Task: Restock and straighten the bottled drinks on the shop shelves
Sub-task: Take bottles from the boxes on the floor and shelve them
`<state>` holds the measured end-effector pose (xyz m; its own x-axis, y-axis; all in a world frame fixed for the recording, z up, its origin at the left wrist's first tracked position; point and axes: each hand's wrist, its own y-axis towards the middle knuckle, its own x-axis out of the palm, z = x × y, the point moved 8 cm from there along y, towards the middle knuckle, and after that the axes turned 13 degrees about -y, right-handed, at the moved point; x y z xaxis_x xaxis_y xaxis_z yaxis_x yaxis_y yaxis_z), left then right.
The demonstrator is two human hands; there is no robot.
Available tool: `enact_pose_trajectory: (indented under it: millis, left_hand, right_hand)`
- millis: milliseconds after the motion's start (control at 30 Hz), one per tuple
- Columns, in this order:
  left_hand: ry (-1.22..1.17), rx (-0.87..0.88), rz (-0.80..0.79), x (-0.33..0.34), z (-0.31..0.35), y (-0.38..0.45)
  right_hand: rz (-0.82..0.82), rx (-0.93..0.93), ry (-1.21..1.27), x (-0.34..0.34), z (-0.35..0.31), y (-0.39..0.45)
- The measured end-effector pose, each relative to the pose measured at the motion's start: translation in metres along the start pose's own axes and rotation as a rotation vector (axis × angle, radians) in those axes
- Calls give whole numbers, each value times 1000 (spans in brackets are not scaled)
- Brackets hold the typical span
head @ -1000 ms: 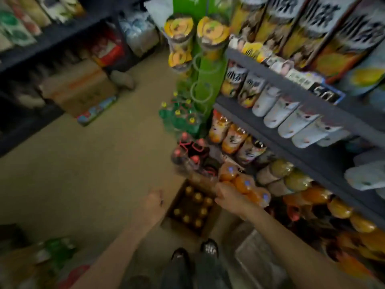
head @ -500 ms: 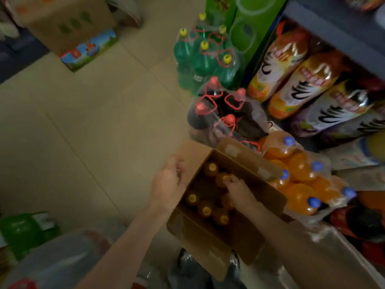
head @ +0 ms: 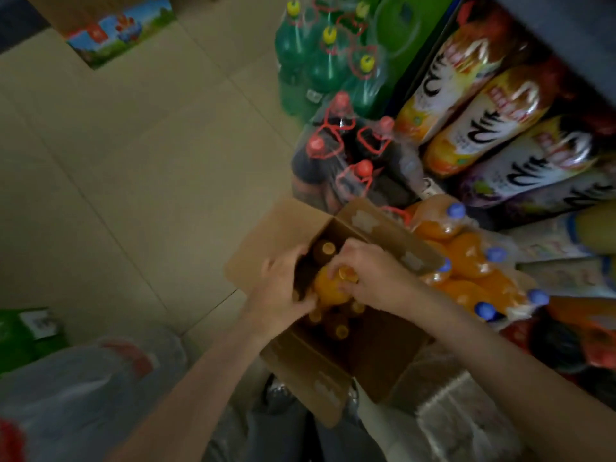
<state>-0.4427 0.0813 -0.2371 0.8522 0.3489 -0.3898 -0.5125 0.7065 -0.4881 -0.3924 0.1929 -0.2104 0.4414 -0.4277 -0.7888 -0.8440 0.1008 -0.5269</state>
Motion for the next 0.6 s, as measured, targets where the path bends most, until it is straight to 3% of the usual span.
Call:
enact_pose_trajectory:
  millis: [33,100,200,267,300,367,433,600]
  left_hand:
    - [-84,-5,-85,9,10,-2]
    - [-288,-50,-107,13,29,-4]
    - [-462,-56,97,-11,45,-6]
    - [-573,-98,241,-29,40,-9]
    - [-642,-142,316,-38,34,-10]
    - [-717,-208,437,-54,21,-7]
    - [-748,-205,493,-66,15,2]
    - [-753,-131,473,-72,-9,31]
  right_hand:
    - [51,-73,-22,-36,-9,-12]
    - [97,-153,41,-93,-25,-31]
    - [117,-123,649,-128,-18,-37]
    - [68,29,1083,-102,5,-24]
    - [37,139,1119,-74,20,-13]
    - [-44,321,766,-5,48,12]
    - [-141,338,290,60,62,39]
    - [-49,352,-71,138,66,115]
